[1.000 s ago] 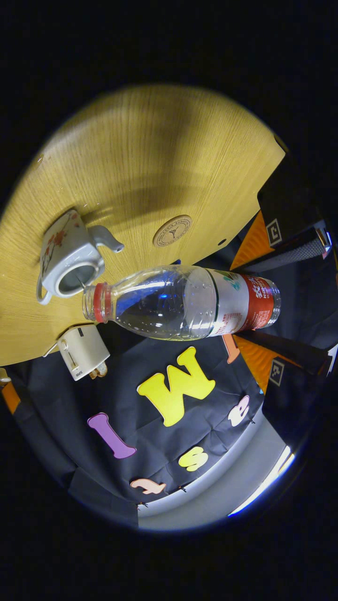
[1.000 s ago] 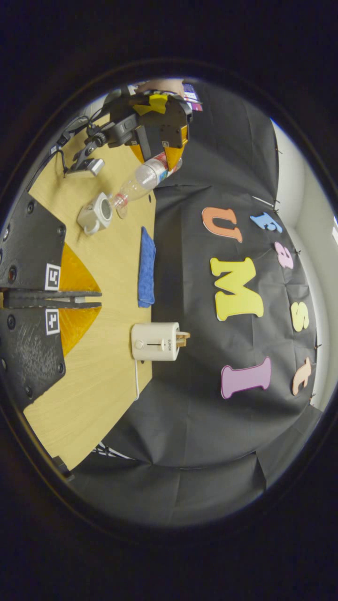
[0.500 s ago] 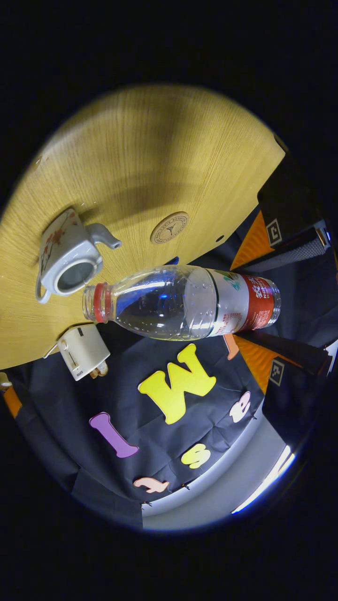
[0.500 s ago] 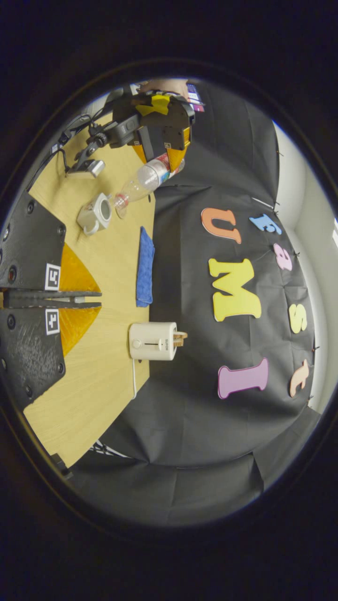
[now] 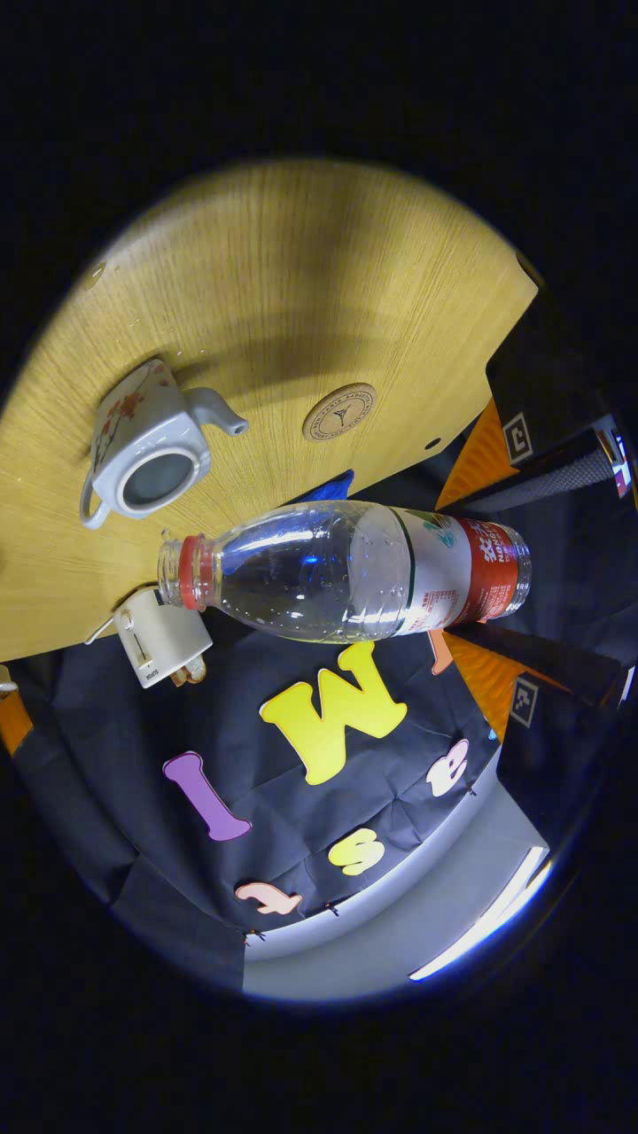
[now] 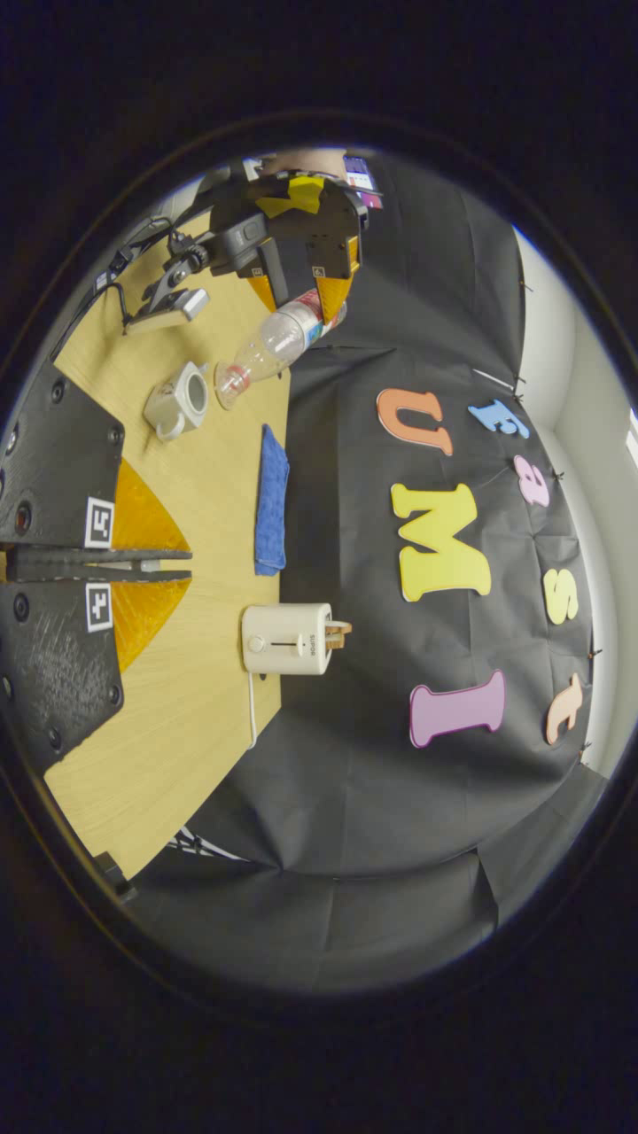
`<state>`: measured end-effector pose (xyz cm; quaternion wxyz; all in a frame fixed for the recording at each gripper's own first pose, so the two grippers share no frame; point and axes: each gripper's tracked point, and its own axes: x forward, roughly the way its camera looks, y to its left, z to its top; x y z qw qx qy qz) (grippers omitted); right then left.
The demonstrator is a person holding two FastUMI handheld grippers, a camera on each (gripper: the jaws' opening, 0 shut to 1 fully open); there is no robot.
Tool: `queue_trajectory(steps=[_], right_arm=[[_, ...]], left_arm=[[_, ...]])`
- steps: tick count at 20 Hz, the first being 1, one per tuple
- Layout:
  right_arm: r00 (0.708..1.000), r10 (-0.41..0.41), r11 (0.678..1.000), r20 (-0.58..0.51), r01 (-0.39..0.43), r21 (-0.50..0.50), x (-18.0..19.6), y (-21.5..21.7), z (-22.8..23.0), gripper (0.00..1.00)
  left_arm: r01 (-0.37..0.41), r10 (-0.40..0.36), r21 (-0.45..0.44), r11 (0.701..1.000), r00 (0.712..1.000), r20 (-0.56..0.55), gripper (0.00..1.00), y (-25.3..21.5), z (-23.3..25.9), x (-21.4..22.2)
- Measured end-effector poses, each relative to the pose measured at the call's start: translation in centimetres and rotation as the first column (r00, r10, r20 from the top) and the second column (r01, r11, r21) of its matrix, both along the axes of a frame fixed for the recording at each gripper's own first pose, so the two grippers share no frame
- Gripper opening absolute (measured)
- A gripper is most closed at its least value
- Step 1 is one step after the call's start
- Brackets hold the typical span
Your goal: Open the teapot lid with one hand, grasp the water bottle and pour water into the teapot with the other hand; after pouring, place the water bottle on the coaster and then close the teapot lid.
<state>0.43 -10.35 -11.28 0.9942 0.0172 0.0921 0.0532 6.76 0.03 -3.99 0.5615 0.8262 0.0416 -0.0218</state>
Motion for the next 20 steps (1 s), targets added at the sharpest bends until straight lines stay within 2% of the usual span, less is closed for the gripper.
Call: queue_trajectory(steps=[3,5,6,8,10,12,15,16,17,19,20], right_arm=[[1.0,0.0,1.0,0.001,0.0,0.002,-0.1,0.2,0.3,0.0],[1.0,0.003,1.0,0.001,-0.003,0.006,-0.1,0.5,0.7,0.0],[1.0,0.001,1.0,0.003,-0.001,0.002,-0.1,0.6,0.9,0.0],[1.0,0.006,1.0,0.007,-0.006,0.002,-0.2,1.0,1.2,0.0],[1.0,0.02,1.0,0.0,-0.02,0.018,-0.4,1.7,1.3,0.0],[1.0,0.02,1.0,0.0,-0.02,0.017,-0.4,1.9,1.5,0.0],[1.0,0.017,1.0,0.003,-0.017,0.012,-0.2,2.3,1.9,0.0],[1.0,0.018,1.0,0.004,-0.018,0.01,-0.3,2.6,2.1,0.0],[1.0,0.019,1.0,0.006,-0.019,0.007,-0.3,2.8,2.3,0.0],[1.0,0.021,1.0,0.013,-0.021,-0.003,-0.3,3.3,2.6,0.0],[1.0,0.022,1.0,0.016,-0.022,-0.005,-0.2,3.6,2.8,0.0]], left_arm=[[0.001,-0.003,-0.146,0.989,1.0,-0.016,0.71,0.3,-0.6,-0.3],[-0.021,0.009,-0.256,0.966,0.999,-0.048,0.71,0.8,-1.7,-0.5],[-0.036,0.015,-0.336,0.941,0.998,-0.064,0.71,1.2,-2.2,-0.7],[-0.041,0.006,-0.499,0.866,0.997,-0.073,0.72,1.7,-3.2,-1.1],[-0.07,0.021,-0.648,0.758,0.996,-0.084,0.71,2.4,-3.9,-1.4],[-0.11,0.049,-0.784,0.611,0.994,-0.102,0.71,3.1,-4.3,-1.8],[-0.201,0.054,-0.929,0.312,0.979,-0.194,0.72,2.8,-5.9,-3.0],[-0.223,0.046,-0.948,0.228,0.975,-0.219,0.72,2.3,-6.2,-3.2],[-0.218,0.041,-0.961,0.171,0.976,-0.214,0.72,2.1,-5.7,-3.0],[-0.211,0.061,-0.974,0.085,0.977,-0.207,0.72,2.6,-5.6,-2.9],[-0.211,0.065,-0.977,0.022,0.976,-0.209,0.72,3.0,-5.9,-3.3]])
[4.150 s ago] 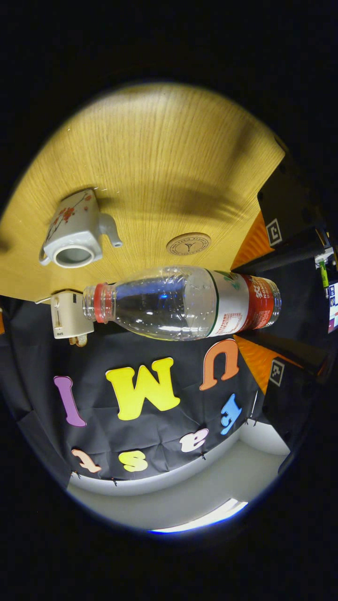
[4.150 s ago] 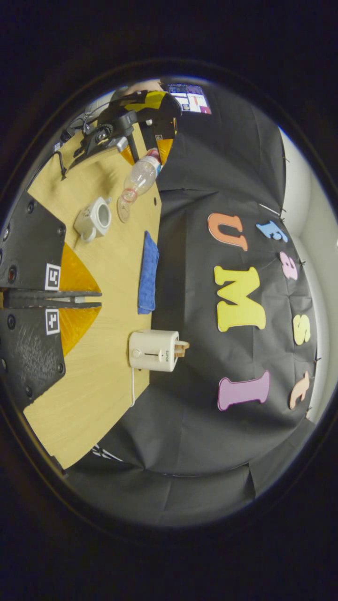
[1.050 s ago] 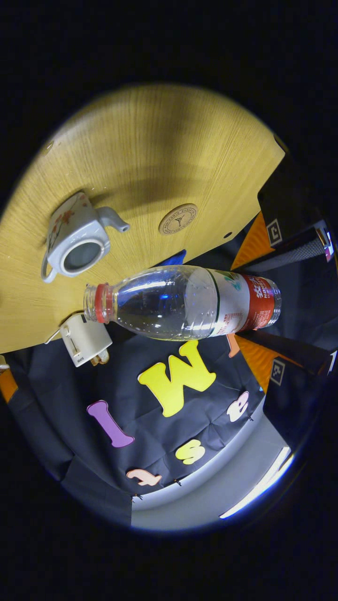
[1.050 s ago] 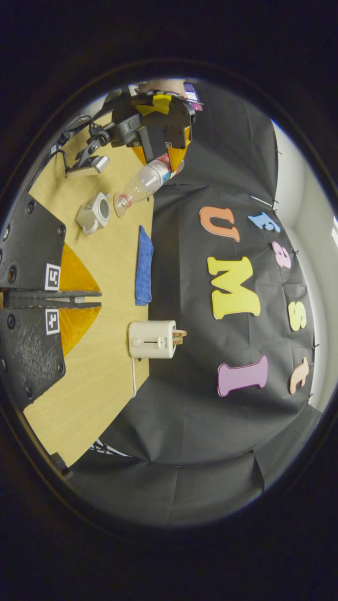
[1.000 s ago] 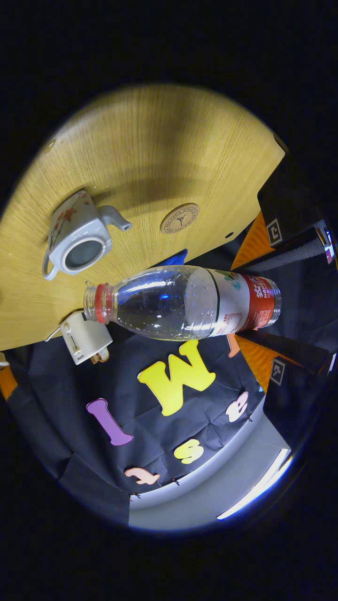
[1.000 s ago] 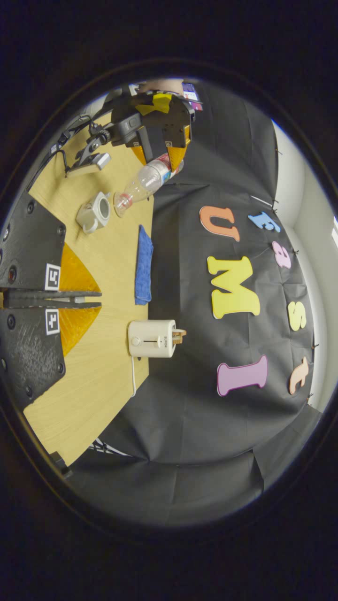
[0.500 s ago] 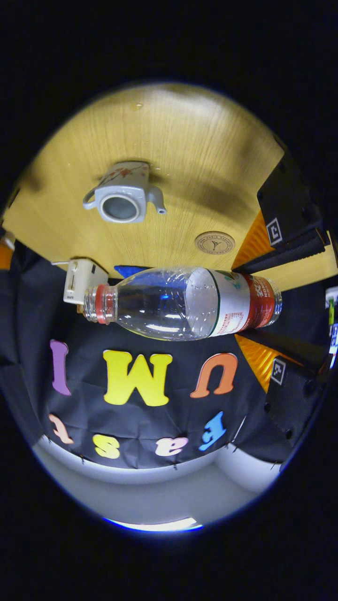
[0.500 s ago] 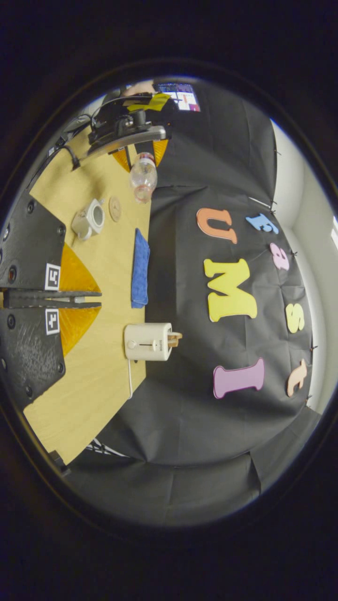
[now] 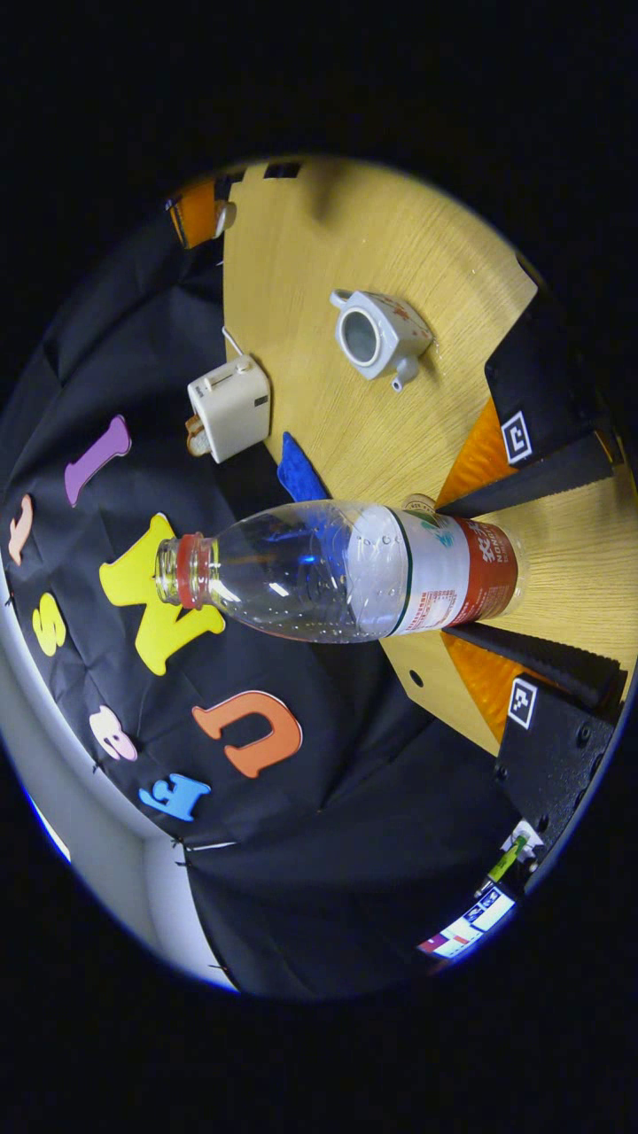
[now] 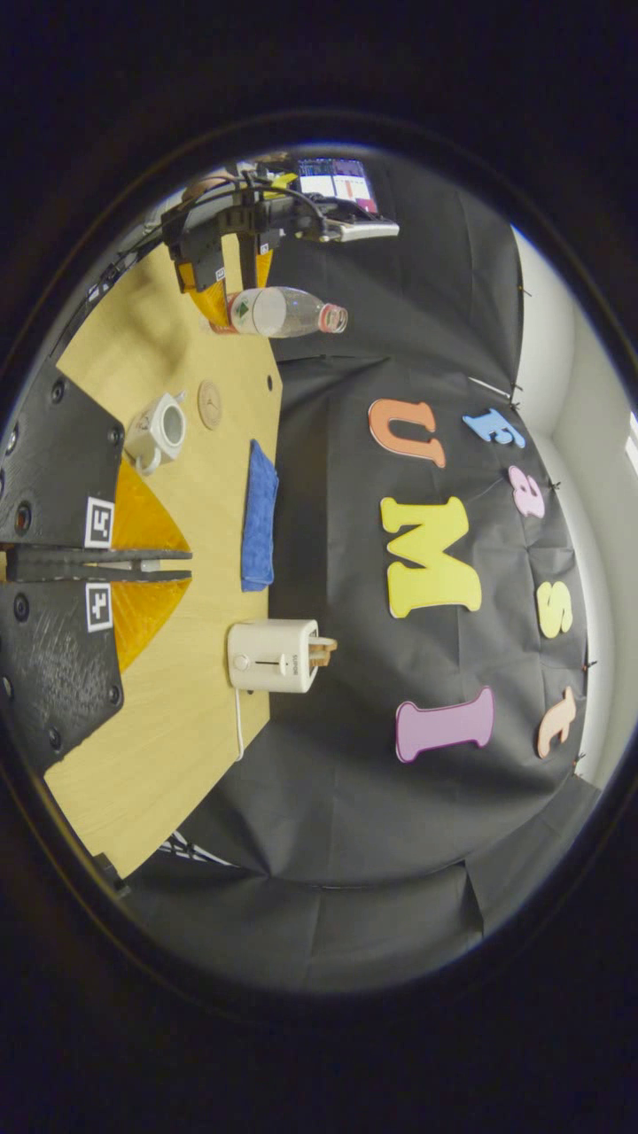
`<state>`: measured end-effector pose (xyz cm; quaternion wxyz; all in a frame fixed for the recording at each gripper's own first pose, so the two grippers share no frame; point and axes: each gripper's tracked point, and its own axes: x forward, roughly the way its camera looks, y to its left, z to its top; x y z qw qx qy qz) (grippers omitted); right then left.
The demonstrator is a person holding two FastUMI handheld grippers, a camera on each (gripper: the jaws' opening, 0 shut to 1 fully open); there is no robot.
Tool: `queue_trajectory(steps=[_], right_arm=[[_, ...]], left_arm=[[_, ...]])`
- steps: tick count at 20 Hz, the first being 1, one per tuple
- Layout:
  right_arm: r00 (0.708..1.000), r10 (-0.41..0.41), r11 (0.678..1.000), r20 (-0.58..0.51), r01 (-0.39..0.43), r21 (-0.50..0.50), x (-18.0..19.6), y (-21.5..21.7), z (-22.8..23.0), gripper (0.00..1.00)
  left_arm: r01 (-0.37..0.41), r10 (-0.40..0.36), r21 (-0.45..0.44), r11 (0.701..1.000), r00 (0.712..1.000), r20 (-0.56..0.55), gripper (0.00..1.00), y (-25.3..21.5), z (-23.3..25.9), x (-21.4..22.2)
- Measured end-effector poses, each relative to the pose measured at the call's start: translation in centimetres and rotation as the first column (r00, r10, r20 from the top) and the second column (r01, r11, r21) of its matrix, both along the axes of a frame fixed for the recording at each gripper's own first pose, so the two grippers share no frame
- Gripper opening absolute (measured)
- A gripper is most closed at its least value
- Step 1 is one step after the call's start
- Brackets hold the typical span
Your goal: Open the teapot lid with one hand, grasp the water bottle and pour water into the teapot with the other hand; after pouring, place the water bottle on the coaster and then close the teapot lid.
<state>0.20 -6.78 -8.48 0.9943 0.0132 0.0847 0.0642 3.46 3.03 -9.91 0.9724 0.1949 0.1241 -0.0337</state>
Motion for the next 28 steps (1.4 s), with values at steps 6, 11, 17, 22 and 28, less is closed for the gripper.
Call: queue_trajectory(steps=[6,11,17,22,28], right_arm=[[1.0,0.023,1.0,-0.005,-0.023,-0.001,0.4,1.9,0.3,0.0],[1.0,0.031,1.0,-0.002,-0.031,0.002,0.7,2.7,0.4,0.0],[1.0,0.021,1.0,-0.005,-0.021,0.006,0.8,2.2,0.3,0.0],[1.0,-0.001,1.0,-0.006,0.001,0.007,0.7,1.4,0.1,0.0],[0.999,-0.007,1.0,-0.032,0.008,0.019,1.2,0.9,-1.1,0.0]], left_arm=[[-0.032,0.034,-0.241,0.97,0.999,0.004,0.73,0.0,1.1,1.3],[-0.028,0.05,-0.304,0.952,0.997,0.064,0.72,0.1,3.2,3.6],[-0.009,0.043,-0.411,0.912,0.996,0.073,0.73,0.2,2.3,9.8],[0.031,-0.003,-0.459,0.888,0.998,0.061,0.73,-0.9,0.0,13.0],[0.019,-0.018,-0.453,0.891,1.0,0.006,0.73,-1.4,-2.7,13.7]])
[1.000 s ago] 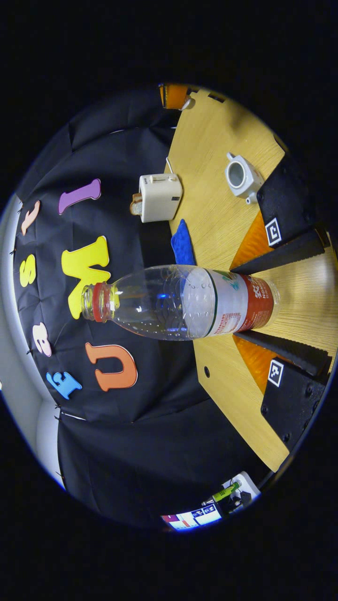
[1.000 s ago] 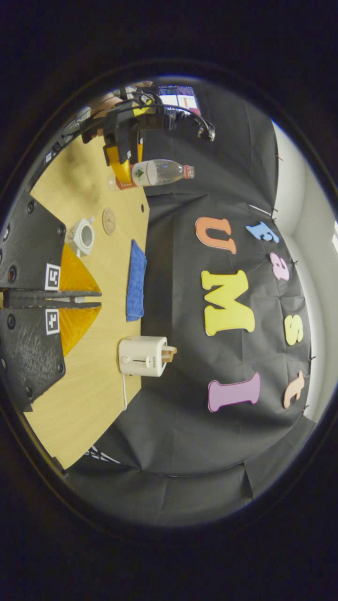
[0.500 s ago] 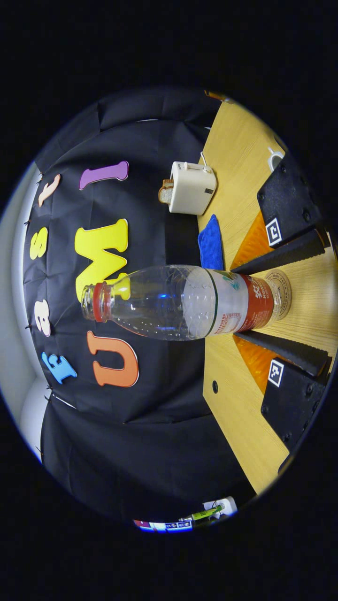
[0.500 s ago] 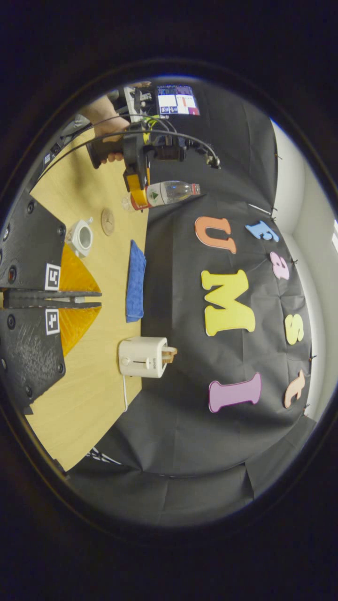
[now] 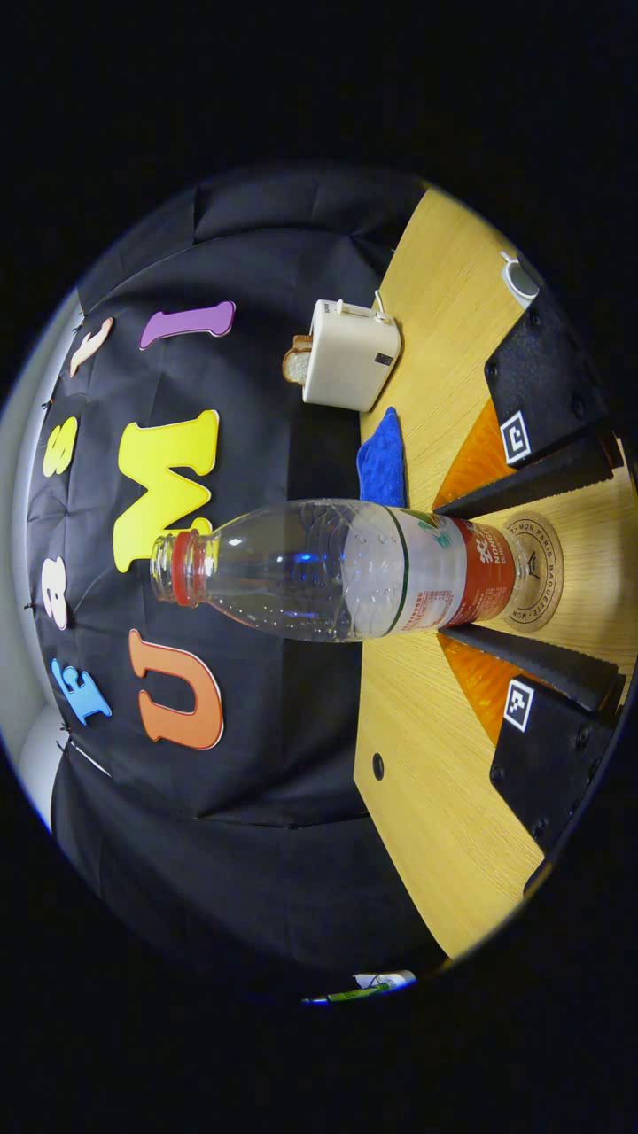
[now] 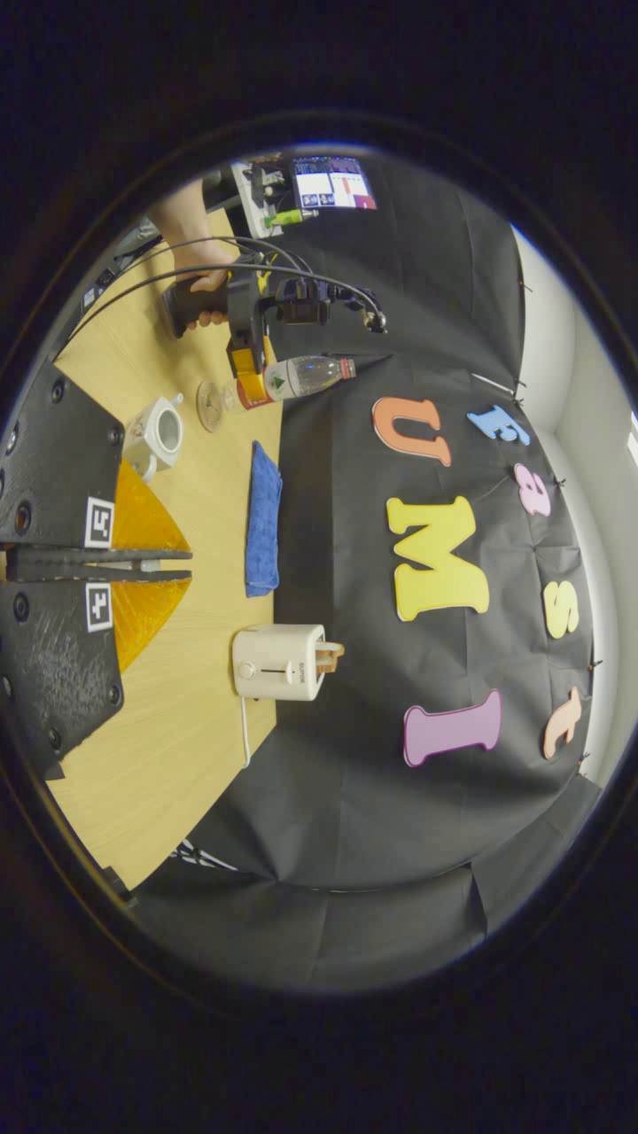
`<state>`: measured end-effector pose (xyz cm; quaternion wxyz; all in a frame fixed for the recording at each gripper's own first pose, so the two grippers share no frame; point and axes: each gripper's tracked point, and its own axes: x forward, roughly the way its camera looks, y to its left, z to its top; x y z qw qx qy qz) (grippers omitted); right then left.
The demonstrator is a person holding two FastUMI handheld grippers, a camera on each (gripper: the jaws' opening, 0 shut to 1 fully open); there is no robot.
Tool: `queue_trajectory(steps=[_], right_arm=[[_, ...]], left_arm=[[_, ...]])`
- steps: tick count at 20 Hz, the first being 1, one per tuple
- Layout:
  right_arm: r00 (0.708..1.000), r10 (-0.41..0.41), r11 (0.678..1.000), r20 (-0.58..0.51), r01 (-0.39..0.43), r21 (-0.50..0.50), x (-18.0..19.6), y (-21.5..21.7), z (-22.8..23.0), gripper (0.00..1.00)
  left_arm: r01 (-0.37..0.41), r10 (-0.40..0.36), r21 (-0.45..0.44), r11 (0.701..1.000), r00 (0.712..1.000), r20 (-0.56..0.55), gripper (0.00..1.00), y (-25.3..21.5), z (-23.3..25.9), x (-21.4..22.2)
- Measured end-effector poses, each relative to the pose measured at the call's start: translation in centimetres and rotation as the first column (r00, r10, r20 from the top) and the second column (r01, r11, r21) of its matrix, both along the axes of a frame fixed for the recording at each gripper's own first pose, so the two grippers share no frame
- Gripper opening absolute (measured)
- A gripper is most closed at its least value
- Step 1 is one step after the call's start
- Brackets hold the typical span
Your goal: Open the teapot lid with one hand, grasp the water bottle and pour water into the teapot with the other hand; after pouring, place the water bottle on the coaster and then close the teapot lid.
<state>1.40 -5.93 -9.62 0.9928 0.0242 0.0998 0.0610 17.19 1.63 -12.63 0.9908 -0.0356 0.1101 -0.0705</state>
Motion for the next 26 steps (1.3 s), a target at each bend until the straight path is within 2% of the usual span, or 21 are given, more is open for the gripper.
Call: queue_trajectory(steps=[3,10,26], right_arm=[[1.0,0.003,1.0,-0.005,-0.003,0.0,0.3,0.0,-0.3,0.0],[1.0,-0.002,1.0,-0.013,0.002,0.002,0.4,-0.2,-0.6,0.0],[1.0,0.001,1.0,-0.008,-0.001,-0.006,0.3,0.1,-0.6,0.0]], left_arm=[[0.006,-0.005,0.029,1.0,1.0,-0.019,0.73,-0.1,-0.8,0.0],[0.01,-0.007,0.033,0.999,0.997,-0.081,0.73,-0.2,-2.9,-0.4],[0.011,-0.009,0.021,1.0,0.997,-0.079,0.8,-0.3,-3.5,-0.8]])
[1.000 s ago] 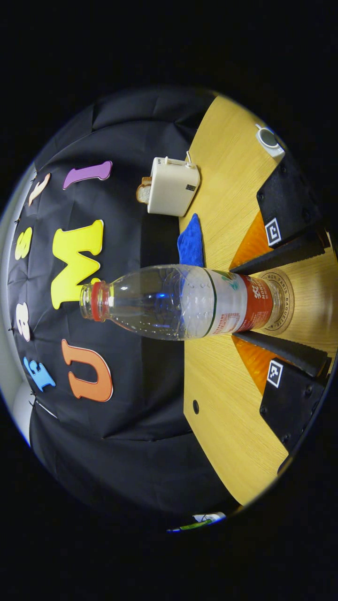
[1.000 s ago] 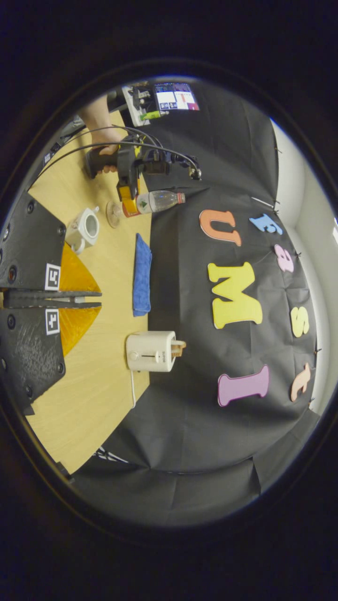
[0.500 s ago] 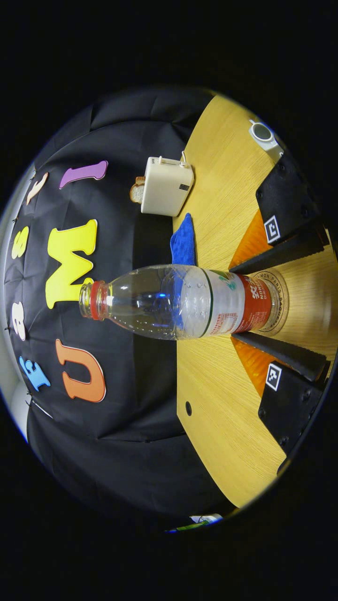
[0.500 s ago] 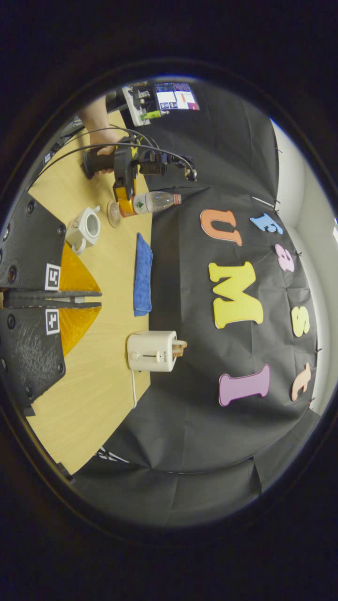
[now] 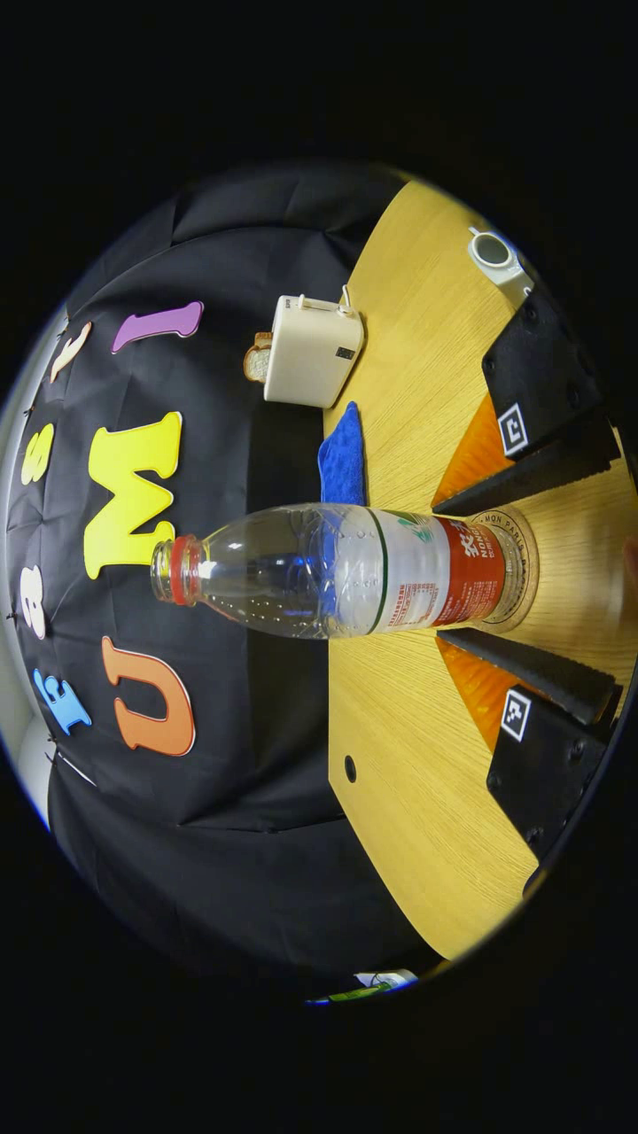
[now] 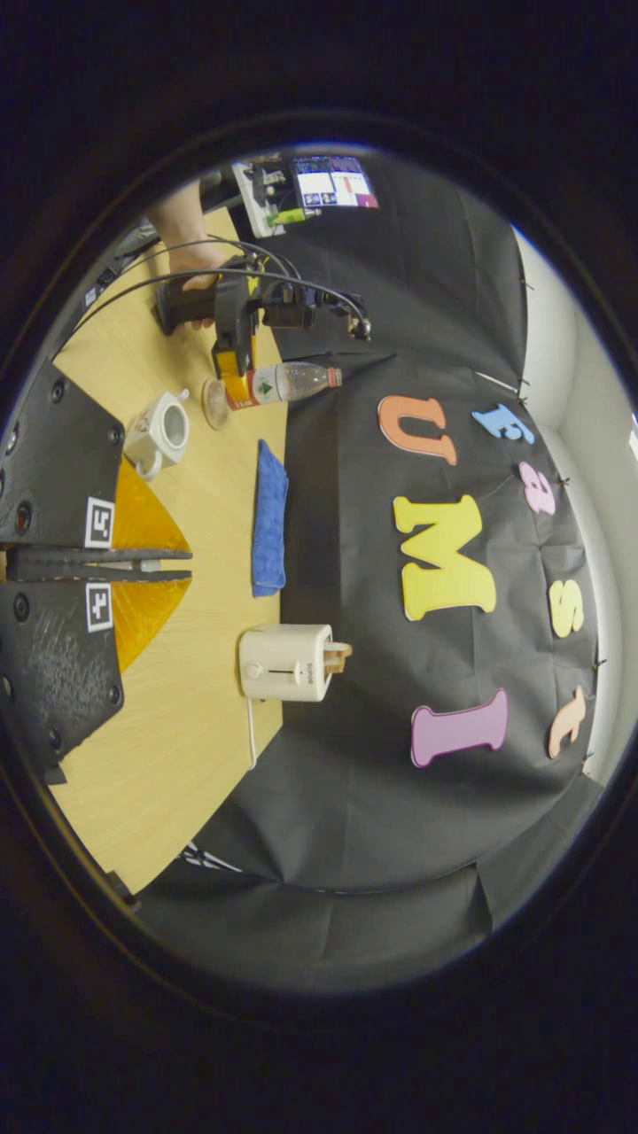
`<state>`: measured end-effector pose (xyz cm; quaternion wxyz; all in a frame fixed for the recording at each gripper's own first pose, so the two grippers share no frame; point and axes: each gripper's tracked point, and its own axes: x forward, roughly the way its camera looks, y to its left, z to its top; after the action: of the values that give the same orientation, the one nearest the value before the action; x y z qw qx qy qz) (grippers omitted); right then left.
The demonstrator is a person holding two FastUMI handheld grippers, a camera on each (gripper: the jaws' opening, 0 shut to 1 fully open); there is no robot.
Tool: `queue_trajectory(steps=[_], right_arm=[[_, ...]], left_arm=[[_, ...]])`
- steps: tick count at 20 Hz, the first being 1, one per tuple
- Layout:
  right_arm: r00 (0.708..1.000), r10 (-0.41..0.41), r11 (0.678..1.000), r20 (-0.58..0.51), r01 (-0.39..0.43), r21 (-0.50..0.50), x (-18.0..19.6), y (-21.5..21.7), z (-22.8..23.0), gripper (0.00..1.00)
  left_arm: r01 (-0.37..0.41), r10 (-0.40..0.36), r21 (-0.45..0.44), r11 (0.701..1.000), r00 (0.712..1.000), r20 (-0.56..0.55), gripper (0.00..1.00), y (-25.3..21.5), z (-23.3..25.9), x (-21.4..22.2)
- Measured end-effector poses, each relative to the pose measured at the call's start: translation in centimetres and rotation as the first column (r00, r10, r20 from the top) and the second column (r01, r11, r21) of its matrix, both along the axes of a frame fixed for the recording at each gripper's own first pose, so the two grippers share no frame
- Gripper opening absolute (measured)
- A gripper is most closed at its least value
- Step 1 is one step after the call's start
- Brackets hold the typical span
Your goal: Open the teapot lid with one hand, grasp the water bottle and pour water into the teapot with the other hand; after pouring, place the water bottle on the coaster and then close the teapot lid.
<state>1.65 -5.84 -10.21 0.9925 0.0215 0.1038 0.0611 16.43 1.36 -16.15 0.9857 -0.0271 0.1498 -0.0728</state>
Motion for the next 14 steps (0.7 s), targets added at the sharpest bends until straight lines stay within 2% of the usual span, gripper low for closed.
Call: queue_trajectory(steps=[1,5,10,14], right_arm=[[1.0,0.0,1.0,0.001,0.0,0.0,0.0,0.0,0.0,0.0],[1.0,0.001,1.0,0.0,-0.001,0.001,0.0,0.0,0.0,0.0],[1.0,0.012,1.0,0.004,-0.012,0.001,0.1,0.6,0.2,0.0],[0.999,0.039,0.999,0.019,-0.039,0.004,0.4,2.2,0.8,0.0]], left_arm=[[-0.003,0.003,0.003,1.0,1.0,0.0,0.86,0.1,-0.1,0.0],[-0.002,0.002,0.008,1.0,1.0,-0.012,0.95,0.0,-0.3,-0.1],[-0.011,0.01,-0.018,1.0,0.999,-0.038,0.96,0.3,-0.5,-1.5],[-0.027,0.022,-0.067,0.997,0.997,-0.072,0.96,1.2,-0.4,-4.6]])
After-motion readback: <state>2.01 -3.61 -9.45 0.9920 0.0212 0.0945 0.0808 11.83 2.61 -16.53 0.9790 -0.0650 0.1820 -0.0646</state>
